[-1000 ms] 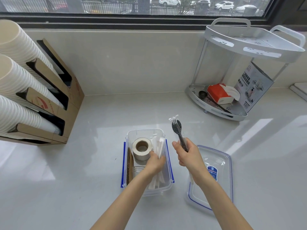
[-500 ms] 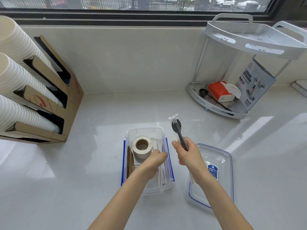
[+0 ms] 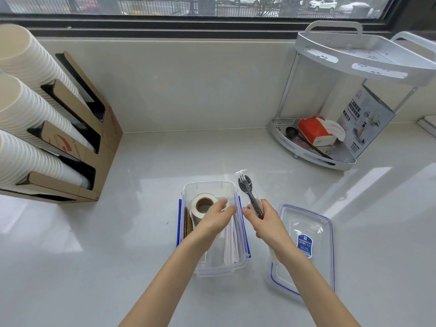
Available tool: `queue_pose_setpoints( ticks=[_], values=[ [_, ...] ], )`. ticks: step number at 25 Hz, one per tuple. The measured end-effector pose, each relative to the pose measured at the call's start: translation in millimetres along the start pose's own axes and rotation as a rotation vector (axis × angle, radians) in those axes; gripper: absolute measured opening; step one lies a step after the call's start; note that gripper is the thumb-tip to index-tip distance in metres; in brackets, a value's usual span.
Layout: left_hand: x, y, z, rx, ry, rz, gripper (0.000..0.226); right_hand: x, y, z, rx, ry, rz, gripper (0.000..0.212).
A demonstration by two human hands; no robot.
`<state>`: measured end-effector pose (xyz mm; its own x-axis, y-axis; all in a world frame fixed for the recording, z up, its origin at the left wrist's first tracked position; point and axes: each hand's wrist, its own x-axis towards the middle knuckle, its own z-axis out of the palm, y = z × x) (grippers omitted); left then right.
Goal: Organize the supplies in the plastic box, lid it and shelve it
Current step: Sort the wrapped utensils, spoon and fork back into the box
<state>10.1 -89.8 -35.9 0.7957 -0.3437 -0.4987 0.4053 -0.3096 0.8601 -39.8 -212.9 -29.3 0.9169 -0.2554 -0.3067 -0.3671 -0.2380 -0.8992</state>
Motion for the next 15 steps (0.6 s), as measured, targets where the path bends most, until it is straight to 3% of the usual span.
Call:
queue_pose_setpoints(
  ticks=[3, 7, 12, 15],
  values=[
    [-10.7, 9.1, -8.1, -0.164, -0.004, 0.165, 0.034, 0.0, -1.1, 5.6, -0.062, -0.032, -0.008, 0.015],
    [-15.0, 16.1, -8.9, -0.209, 0.080, 0.276, 0.013, -3.4, -5.9, 14.2, -0.175, -0.100, -0.058, 0.019],
    [-13.4, 20.0, -15.0, -0.324, 0.223, 0.308, 0.015, -6.6, -14.2, 14.4, -0.059, -0.088, -0.043, 0.033],
    [-10.9, 18.9, -21.7, -0.121, 0.328, 0.337, 0.017, -2.6, -13.4, 9.3, 0.006, -0.021, -0.008, 0.027]
  ],
)
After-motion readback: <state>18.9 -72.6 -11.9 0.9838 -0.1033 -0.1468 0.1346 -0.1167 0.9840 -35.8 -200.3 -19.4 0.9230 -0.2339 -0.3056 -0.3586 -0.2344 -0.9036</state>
